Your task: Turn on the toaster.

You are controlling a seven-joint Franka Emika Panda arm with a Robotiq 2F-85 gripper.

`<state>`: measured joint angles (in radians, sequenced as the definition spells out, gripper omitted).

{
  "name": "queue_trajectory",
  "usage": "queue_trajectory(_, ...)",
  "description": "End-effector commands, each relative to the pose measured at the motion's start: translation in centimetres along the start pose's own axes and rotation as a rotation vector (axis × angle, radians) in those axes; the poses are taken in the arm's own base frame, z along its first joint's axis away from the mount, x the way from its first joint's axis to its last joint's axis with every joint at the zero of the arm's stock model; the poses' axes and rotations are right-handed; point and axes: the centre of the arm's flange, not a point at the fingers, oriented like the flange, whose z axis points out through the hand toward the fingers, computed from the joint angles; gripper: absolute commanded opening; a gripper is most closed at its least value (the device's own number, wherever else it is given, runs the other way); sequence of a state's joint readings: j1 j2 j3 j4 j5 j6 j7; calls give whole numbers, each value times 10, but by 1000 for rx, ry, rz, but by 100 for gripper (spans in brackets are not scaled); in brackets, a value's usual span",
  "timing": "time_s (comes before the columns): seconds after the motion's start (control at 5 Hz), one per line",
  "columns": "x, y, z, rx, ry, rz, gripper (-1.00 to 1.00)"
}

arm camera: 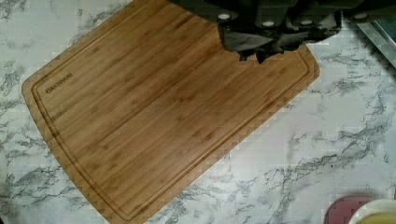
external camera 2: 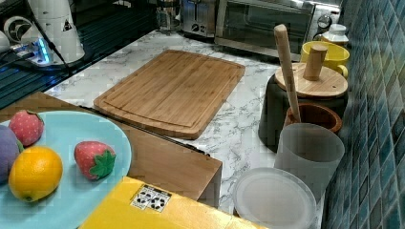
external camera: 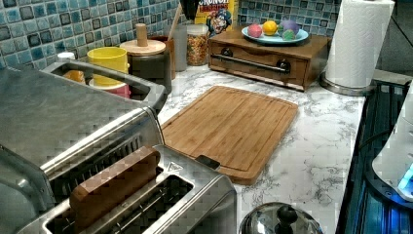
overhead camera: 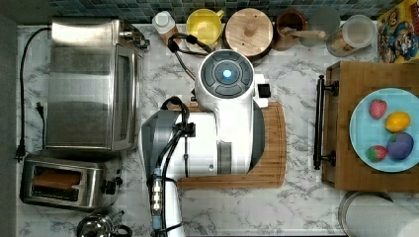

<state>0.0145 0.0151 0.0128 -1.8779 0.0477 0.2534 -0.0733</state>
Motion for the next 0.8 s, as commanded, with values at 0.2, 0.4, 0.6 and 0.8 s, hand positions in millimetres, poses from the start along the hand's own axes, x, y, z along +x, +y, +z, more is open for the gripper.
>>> queue_trajectory(0.2, 0, -1, 0, 4, 4, -32, -100)
queue_trajectory(0.4, -37, -20, 6, 25, 19, -133, -100)
queue_trajectory(0.6, -74, -36, 5, 39, 39, -229, -100)
queue_trajectory(0.8, -104, -48, 4, 60, 27, -317, -100)
